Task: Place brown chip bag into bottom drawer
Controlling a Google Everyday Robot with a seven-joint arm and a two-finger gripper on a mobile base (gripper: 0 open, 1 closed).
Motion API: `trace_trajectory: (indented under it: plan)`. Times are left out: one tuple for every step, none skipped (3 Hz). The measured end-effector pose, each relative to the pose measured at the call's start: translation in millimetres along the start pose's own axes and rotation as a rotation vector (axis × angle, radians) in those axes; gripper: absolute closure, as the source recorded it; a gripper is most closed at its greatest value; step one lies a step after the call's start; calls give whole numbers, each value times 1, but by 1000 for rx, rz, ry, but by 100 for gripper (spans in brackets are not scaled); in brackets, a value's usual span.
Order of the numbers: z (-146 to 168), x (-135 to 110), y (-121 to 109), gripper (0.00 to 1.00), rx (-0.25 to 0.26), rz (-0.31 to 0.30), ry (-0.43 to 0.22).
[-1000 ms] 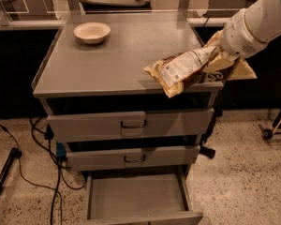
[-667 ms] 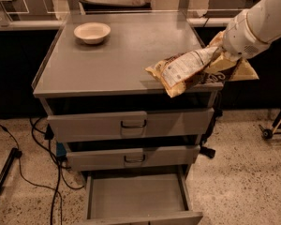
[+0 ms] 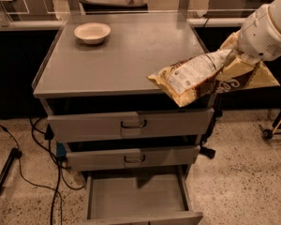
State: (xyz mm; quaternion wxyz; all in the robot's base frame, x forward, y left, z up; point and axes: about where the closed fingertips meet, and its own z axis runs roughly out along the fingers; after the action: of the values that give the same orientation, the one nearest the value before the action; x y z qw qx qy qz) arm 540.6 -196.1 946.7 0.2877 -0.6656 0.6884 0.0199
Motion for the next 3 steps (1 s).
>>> trace_trajectory:
  plan:
    - [-17,-2,41,100,-38,26,-8]
    - [-3,3,80,100,-80,66,-18]
    - [42,12,122,100,-99,95,-44]
